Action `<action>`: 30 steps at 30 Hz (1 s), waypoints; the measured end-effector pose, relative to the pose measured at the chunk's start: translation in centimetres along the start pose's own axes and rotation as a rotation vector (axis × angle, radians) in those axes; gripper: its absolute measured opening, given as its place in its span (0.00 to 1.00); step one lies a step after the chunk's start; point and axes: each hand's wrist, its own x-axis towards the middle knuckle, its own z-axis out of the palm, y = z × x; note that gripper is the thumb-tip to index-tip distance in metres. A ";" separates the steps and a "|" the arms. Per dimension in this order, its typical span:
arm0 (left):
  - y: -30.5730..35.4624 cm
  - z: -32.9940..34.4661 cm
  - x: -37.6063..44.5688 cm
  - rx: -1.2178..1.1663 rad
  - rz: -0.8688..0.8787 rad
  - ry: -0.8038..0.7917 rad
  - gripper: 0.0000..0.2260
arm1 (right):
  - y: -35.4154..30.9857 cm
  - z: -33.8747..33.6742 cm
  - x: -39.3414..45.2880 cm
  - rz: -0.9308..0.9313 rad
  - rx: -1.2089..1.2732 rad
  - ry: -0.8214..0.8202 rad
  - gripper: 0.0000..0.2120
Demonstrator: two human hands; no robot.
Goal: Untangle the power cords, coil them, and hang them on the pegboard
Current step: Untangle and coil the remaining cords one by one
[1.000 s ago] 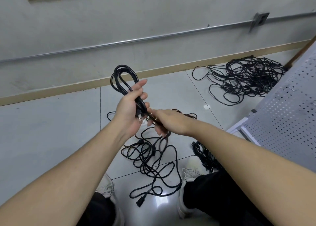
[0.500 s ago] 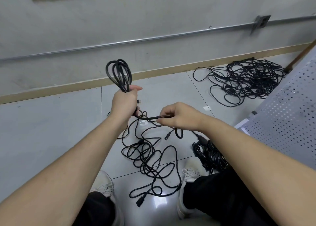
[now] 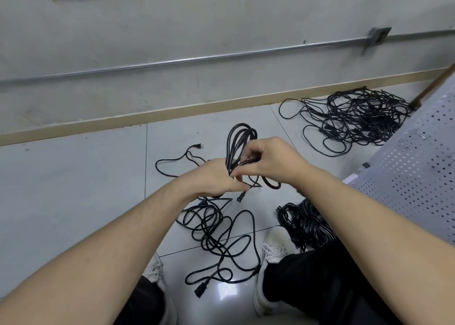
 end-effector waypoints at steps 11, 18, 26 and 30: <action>-0.2 -0.9 -0.5 -0.432 -0.093 0.121 0.15 | 1.1 2.1 1.1 0.237 0.173 0.228 0.22; -0.3 -0.9 -0.3 -0.470 -0.048 0.233 0.16 | 0.8 2.0 0.4 0.769 0.805 -0.265 0.23; -0.8 -2.6 -0.9 -0.588 -0.215 0.218 0.23 | 1.1 1.7 1.5 0.439 0.949 0.344 0.07; -0.6 -2.4 -1.1 -0.539 -0.234 0.188 0.27 | -0.3 0.6 1.5 0.287 1.104 0.347 0.06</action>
